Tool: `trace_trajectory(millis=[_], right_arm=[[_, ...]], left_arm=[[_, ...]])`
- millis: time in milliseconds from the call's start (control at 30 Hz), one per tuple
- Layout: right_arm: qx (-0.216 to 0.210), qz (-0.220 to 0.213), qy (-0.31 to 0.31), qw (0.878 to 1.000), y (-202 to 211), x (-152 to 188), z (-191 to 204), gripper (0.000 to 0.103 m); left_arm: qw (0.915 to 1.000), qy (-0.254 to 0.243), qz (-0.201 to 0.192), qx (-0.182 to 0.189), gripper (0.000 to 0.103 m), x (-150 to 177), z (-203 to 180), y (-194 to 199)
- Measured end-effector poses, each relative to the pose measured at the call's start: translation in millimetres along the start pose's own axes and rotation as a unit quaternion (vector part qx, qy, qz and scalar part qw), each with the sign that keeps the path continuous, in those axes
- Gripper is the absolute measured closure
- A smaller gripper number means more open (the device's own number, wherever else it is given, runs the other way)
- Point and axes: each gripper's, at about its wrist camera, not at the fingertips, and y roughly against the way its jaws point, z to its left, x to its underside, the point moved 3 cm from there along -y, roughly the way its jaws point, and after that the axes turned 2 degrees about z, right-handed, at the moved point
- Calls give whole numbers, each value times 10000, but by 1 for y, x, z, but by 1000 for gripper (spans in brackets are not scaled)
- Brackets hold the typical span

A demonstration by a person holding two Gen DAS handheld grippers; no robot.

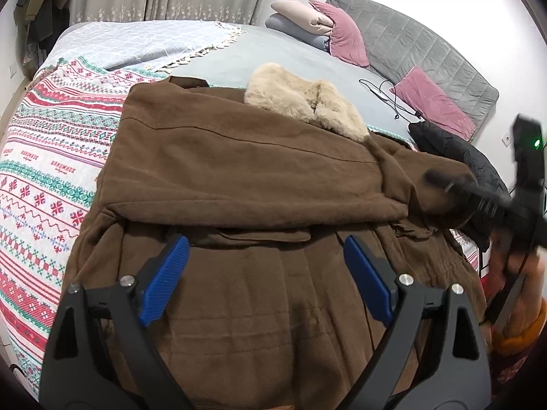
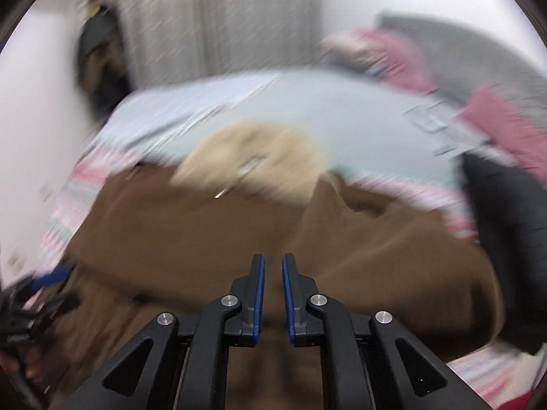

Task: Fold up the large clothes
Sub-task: 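Grasp the brown jacket side panel with the right gripper and fold it inward, then grasp the opposite jacket side with the left gripper and fold it over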

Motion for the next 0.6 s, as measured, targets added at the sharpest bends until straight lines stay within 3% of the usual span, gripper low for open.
trace_trajectory(millis=[100, 167, 267, 300, 333, 400, 467, 567, 600], right_arm=[[-837, 810, 209, 9930, -29, 19, 40, 80], [-1206, 948, 304, 9877, -26, 28, 56, 77], [-1524, 652, 466, 9851, 4, 20, 65, 68], [-1521, 462, 508, 9860, 16, 15, 62, 58], [-1408, 116, 536, 9885, 35, 8, 52, 44], [-1063, -324, 476, 9927, 52, -6, 29, 29], [-333, -630, 250, 9971, 58, -14, -13, 28], [700, -708, -225, 9948, 48, -14, -74, 28], [856, -631, -453, 9933, 40, -11, -97, 28]], left_arm=[[10000, -30, -8, -31, 11, 1, -1, 1], [10000, -43, -10, -28, 11, 0, -2, 1], [10000, 7, 67, 27, 11, -1, -4, -1], [9998, 39, 151, 105, 11, -3, -8, -2], [9996, 66, 204, 169, 11, -5, -9, -3], [9991, 70, 278, 325, 11, -12, -20, -3], [9990, -96, 277, 349, 11, -20, -36, 0], [9982, -364, 208, 424, 11, -28, -59, 4], [9978, -395, 227, 480, 11, -29, -65, 3]])
